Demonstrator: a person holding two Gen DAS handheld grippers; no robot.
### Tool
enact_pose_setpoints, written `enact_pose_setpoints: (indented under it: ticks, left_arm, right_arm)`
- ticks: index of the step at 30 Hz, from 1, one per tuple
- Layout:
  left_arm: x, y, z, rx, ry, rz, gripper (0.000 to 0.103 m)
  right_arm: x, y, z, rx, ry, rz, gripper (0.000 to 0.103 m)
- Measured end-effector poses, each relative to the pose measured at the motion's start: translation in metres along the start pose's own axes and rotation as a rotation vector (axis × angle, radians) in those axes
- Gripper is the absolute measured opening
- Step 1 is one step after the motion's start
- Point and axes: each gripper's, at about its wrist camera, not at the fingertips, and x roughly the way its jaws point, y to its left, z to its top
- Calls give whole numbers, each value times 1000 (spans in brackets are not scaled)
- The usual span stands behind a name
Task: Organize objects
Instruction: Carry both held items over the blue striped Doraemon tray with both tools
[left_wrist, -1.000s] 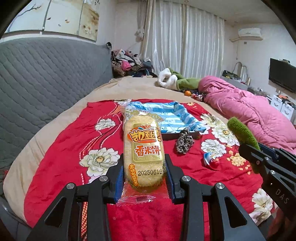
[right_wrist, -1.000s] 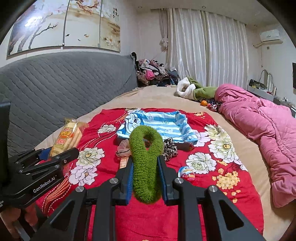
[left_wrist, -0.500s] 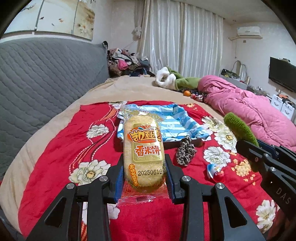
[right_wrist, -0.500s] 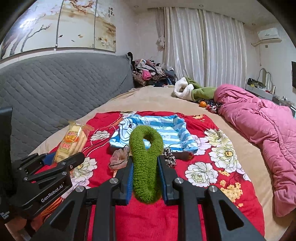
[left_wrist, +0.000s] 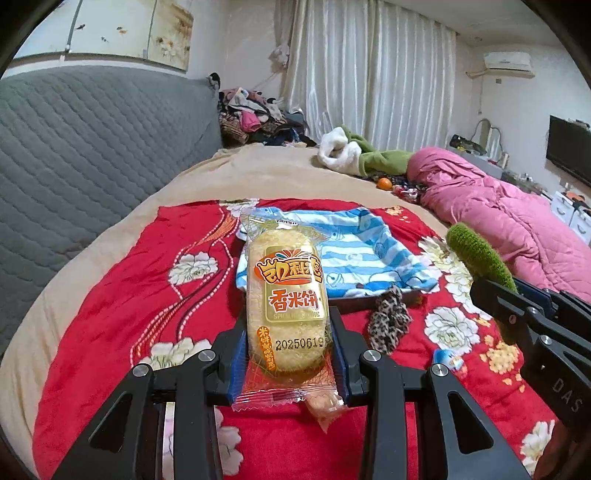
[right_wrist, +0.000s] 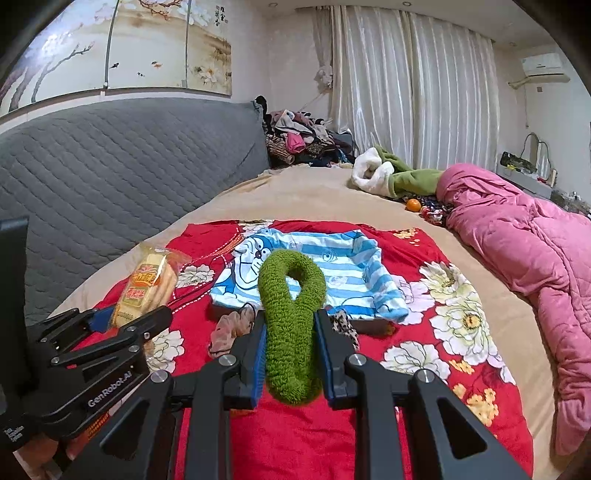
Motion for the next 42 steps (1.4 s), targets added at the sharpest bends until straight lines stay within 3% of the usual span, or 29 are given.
enact_pose_setpoints:
  ticks: [21,42]
  left_arm:
    - [69,-5,66,28,4,51,39]
    - [172,-11,126,40,28,71,39]
  right_arm:
    - [65,-9,54,13,11,8,24]
    - [158,-33,103,42,41,25,24]
